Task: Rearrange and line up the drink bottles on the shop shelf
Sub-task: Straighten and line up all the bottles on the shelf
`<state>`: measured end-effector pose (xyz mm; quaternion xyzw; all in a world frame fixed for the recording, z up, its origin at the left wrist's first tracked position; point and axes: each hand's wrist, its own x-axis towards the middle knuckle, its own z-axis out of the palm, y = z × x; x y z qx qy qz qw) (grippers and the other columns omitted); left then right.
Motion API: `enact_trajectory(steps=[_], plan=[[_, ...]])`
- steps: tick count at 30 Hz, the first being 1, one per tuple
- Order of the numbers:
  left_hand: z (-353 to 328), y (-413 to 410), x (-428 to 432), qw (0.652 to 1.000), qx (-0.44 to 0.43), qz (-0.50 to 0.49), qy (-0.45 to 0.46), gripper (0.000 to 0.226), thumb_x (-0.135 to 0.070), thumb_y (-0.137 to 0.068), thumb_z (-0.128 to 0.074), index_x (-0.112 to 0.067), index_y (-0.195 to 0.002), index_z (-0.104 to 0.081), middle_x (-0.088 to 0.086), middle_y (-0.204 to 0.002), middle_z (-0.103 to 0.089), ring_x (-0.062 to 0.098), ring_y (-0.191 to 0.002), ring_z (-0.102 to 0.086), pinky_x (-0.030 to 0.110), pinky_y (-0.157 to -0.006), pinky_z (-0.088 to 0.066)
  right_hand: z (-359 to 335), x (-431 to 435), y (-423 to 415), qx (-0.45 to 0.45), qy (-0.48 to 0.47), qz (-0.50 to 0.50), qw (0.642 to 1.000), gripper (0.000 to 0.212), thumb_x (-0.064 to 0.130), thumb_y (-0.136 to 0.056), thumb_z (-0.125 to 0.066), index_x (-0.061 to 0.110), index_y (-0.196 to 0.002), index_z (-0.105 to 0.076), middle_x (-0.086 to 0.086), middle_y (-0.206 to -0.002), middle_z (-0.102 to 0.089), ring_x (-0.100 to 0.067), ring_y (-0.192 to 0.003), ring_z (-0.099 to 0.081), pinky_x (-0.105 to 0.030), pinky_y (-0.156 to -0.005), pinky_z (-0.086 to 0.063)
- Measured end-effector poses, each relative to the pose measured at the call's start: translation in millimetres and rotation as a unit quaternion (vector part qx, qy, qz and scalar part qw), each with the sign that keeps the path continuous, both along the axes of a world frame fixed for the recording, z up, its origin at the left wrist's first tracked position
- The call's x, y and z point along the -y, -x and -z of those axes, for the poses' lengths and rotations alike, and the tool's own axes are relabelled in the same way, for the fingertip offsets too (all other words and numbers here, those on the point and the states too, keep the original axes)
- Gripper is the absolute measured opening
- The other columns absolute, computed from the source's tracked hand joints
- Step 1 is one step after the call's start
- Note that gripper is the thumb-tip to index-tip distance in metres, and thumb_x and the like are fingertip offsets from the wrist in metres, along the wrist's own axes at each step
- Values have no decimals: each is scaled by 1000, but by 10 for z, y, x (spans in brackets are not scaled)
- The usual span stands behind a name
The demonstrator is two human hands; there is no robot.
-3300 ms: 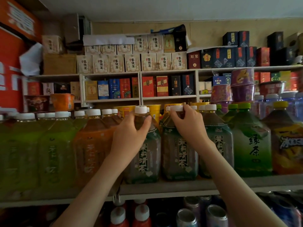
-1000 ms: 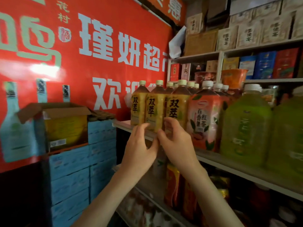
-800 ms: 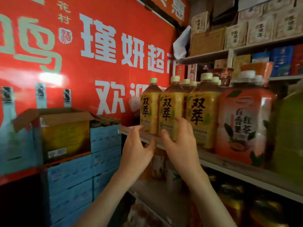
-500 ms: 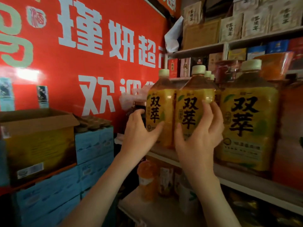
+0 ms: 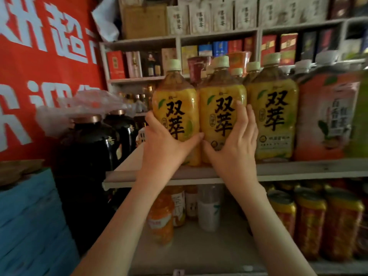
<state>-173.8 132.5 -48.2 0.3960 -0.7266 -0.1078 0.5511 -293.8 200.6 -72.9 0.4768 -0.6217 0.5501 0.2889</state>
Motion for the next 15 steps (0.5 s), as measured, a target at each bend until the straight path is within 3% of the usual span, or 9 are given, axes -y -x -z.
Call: enact_trajectory(steps=[3,6,15], plan=[[30,19,7,1000,2,0,0,119,-73,-53,-71,-25,-141,-6,11,-134,-39,27,-114,-51,27,-79,-40,-14,-72,-31,16,-26,41,999,101,42,-74,-74,7,-148,-15,-19,-144,-28,-33,-132,-27,-44,-107,-28],[29,11,15,1000,9,2,11,119,-72,-55,-71,-24,-141,-5,13,-134,-37,29,-113,-51,28,-79,-41,-48,-118,-53,33,-52,65,996,106,48,-70,-75,3,-145,-16,-17,-137,-32,-32,-126,-31,-44,-102,-36],[-2,-29,27,999,28,0,21,116,-71,-56,-72,-26,-138,-3,17,-133,-36,31,-111,-52,28,-75,-42,-213,-115,-12,68,-118,90,987,116,59,-61,-76,-5,-140,-19,-21,-134,-30,-35,-123,-29,-40,-104,-29]])
